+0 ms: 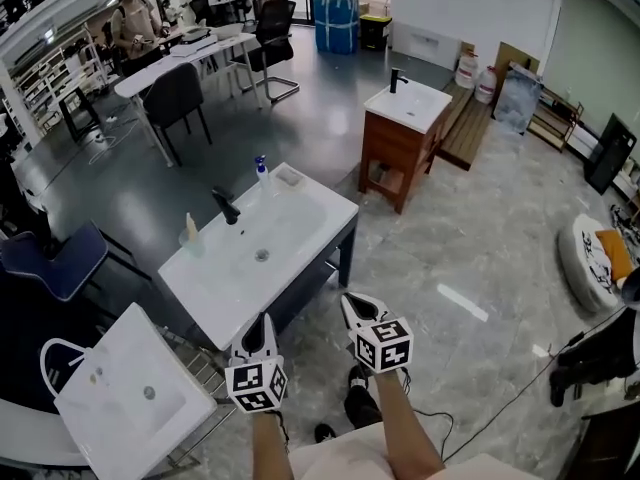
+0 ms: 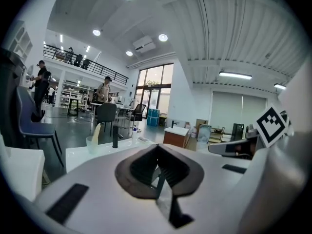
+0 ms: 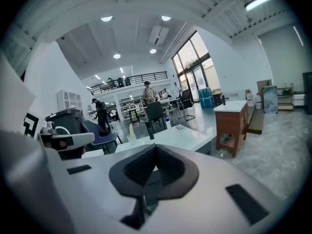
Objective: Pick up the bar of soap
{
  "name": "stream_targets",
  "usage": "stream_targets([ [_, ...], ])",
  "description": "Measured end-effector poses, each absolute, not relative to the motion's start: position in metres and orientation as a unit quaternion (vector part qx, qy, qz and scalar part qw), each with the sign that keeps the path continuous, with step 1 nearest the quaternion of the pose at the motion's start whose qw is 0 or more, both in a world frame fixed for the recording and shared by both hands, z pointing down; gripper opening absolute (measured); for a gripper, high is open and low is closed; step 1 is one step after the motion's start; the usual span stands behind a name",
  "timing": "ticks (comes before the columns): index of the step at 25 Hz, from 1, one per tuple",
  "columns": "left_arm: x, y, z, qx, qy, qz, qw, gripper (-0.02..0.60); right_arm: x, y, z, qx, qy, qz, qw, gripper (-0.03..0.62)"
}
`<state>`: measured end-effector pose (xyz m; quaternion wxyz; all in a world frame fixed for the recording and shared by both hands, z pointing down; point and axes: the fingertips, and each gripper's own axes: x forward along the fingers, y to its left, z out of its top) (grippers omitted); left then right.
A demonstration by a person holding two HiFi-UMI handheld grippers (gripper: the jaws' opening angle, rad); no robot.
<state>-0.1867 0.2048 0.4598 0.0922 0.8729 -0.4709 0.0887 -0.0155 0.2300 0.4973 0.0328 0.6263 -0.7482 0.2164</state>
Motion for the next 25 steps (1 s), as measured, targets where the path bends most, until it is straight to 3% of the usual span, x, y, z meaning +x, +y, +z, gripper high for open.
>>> stream_targets([
  [17,-0.094,0.117,0.459,0.862,-0.494,0.095,0.067,0.006,0.066,0.131,0.498,0.582,-0.784,0.216,0.019,0.005],
  [25,-0.082,0.099,0.458,0.857,-0.500,0.099,0.075,0.006,0.094,0.115,0.505,0.580,-0.781,0.231,0.011,0.005],
])
